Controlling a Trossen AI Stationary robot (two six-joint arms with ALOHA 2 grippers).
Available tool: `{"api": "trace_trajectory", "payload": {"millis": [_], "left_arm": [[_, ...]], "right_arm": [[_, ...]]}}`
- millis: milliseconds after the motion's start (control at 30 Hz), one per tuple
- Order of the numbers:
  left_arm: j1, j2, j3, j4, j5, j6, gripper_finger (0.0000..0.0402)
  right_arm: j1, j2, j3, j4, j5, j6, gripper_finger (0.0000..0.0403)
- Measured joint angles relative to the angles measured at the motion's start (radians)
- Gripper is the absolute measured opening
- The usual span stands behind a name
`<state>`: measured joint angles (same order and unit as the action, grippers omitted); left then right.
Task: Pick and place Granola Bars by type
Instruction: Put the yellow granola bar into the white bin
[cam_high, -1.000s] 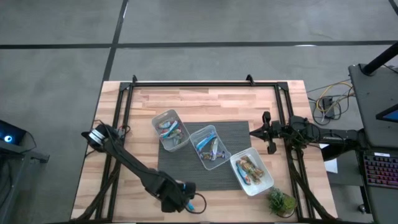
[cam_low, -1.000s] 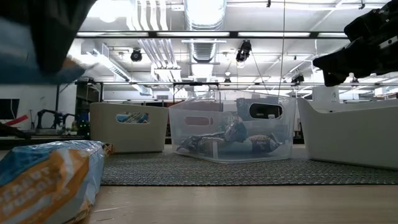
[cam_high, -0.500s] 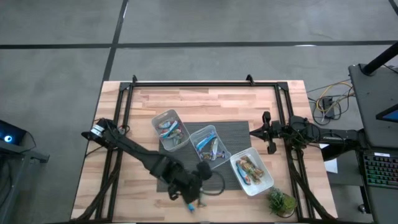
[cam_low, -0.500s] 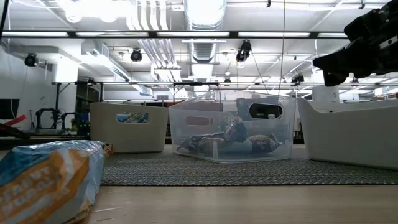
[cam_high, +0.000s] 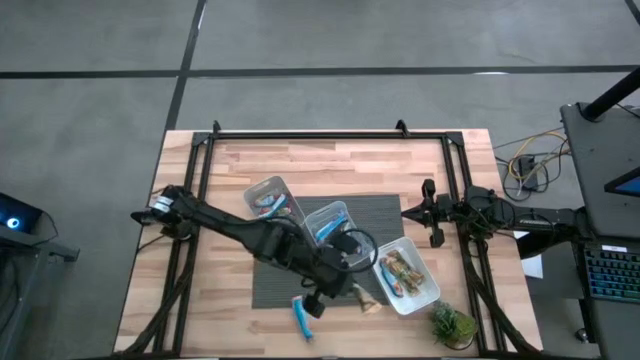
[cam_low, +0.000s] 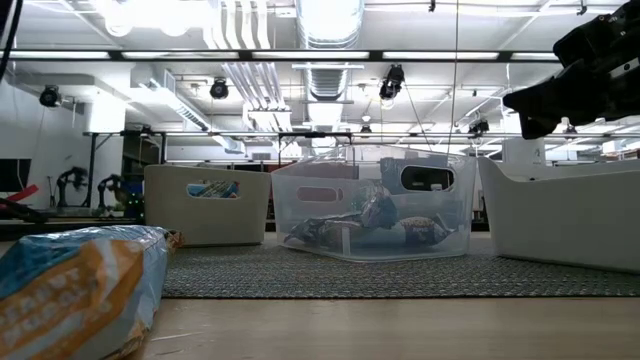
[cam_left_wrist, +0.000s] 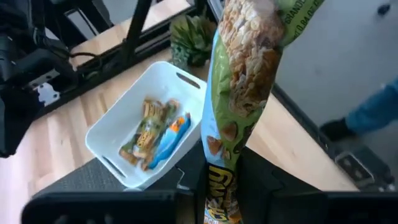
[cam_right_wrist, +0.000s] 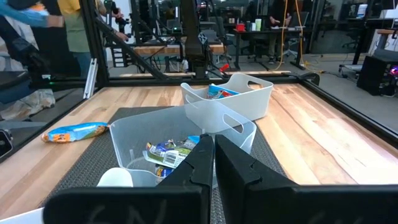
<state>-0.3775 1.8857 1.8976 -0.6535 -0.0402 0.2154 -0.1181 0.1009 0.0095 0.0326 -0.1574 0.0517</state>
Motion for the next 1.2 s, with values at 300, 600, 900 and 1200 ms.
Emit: {"api": "trace_trajectory", "payload": {"millis": [300, 600, 900, 1200], "left_arm": [[0.043, 0.079, 0.0, 0.236, 0.005, -0.099, 0.0048], [0.097, 0.151, -0.003, 0.428, 0.006, -0.242, 0.0048], [0.152, 0.22, -0.001, 0.532, 0.008, -0.401, 0.0048], [0.189, 0.28, -0.003, 0.531, 0.046, -0.718, 0.0048]], "right_arm": [[0.0, 0.0, 0.0, 0.0, 0.0, 0.0, 0.0009], [0.0, 0.0, 0.0, 0.0, 0.0, -0.001, 0.0008], [0.0, 0.0, 0.0, 0.0, 0.0, 0.0, 0.0008], [0.0, 0.0, 0.0, 0.0, 0.0, 0.0, 0.0008]]}}
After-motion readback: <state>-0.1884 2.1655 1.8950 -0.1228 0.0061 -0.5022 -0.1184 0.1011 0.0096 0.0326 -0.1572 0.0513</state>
